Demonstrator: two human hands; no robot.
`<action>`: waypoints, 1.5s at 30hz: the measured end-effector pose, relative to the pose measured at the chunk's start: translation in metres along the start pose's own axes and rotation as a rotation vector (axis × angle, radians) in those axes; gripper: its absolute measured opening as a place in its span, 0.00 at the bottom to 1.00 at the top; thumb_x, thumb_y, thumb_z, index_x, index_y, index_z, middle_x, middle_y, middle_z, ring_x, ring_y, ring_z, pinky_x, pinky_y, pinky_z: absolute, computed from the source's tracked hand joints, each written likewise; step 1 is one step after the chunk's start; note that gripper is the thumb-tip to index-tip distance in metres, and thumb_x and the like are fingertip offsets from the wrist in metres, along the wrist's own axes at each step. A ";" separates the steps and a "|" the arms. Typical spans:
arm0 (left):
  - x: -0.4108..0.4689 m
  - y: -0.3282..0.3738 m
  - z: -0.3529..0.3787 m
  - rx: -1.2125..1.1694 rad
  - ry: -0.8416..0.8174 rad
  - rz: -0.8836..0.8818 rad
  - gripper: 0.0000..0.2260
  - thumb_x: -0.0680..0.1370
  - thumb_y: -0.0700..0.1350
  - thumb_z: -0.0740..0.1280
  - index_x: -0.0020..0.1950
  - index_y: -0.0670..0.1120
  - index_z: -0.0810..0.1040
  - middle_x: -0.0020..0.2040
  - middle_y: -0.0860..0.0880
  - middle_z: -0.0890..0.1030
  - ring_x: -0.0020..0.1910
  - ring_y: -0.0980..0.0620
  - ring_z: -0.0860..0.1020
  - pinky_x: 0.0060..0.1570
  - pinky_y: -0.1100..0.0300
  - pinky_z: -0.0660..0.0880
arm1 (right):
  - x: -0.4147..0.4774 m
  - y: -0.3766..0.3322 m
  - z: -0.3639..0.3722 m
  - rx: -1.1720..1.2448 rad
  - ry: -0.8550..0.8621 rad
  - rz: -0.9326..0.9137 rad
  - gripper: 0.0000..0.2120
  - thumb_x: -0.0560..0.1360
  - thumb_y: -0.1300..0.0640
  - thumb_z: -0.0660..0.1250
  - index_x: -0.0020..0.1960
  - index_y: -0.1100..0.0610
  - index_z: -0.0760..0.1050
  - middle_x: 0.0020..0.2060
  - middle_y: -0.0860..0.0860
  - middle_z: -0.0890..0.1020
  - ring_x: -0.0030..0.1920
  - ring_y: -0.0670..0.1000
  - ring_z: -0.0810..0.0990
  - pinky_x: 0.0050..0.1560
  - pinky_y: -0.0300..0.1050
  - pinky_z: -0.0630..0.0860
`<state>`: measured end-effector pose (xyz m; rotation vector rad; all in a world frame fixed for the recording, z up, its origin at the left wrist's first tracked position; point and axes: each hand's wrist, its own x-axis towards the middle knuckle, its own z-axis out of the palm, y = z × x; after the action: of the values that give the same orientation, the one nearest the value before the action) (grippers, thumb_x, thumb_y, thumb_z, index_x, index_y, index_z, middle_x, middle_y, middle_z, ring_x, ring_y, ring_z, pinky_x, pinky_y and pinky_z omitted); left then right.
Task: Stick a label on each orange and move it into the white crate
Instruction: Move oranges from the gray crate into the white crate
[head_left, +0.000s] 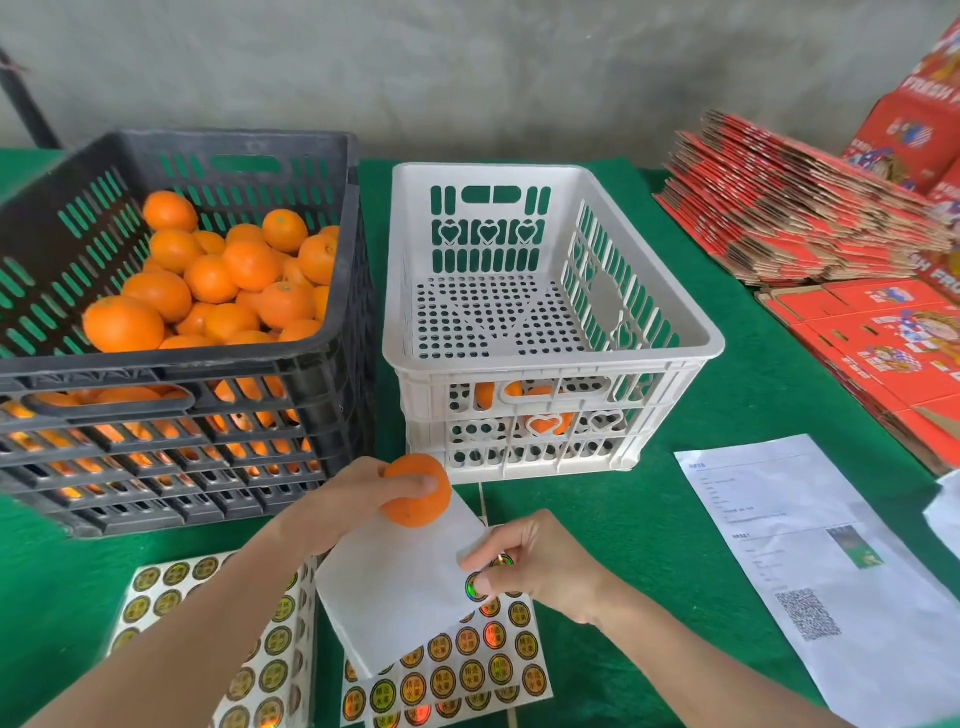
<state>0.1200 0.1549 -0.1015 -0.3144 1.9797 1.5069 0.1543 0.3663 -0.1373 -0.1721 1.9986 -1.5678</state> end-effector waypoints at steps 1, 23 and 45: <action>0.000 0.000 0.000 0.002 -0.004 -0.004 0.33 0.62 0.56 0.76 0.60 0.37 0.76 0.56 0.37 0.80 0.56 0.38 0.78 0.63 0.40 0.71 | 0.000 -0.001 0.000 -0.009 -0.003 -0.005 0.14 0.67 0.70 0.73 0.40 0.50 0.83 0.42 0.43 0.85 0.49 0.43 0.82 0.57 0.35 0.74; 0.009 -0.006 -0.013 0.033 -0.028 -0.044 0.32 0.59 0.60 0.72 0.57 0.43 0.76 0.50 0.42 0.83 0.51 0.42 0.82 0.59 0.45 0.75 | 0.006 -0.007 0.001 -0.186 -0.029 -0.074 0.15 0.67 0.70 0.72 0.42 0.49 0.83 0.46 0.46 0.84 0.51 0.51 0.81 0.58 0.40 0.75; 0.015 -0.018 -0.019 -0.242 -0.098 -0.079 0.24 0.63 0.56 0.72 0.55 0.45 0.76 0.44 0.43 0.85 0.41 0.45 0.84 0.36 0.55 0.80 | -0.008 -0.010 -0.002 -0.072 0.010 -0.107 0.19 0.68 0.71 0.72 0.36 0.45 0.82 0.38 0.42 0.84 0.42 0.42 0.81 0.48 0.33 0.75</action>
<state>0.1119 0.1342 -0.1223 -0.4074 1.6920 1.6800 0.1579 0.3684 -0.1249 -0.3048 2.0858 -1.5659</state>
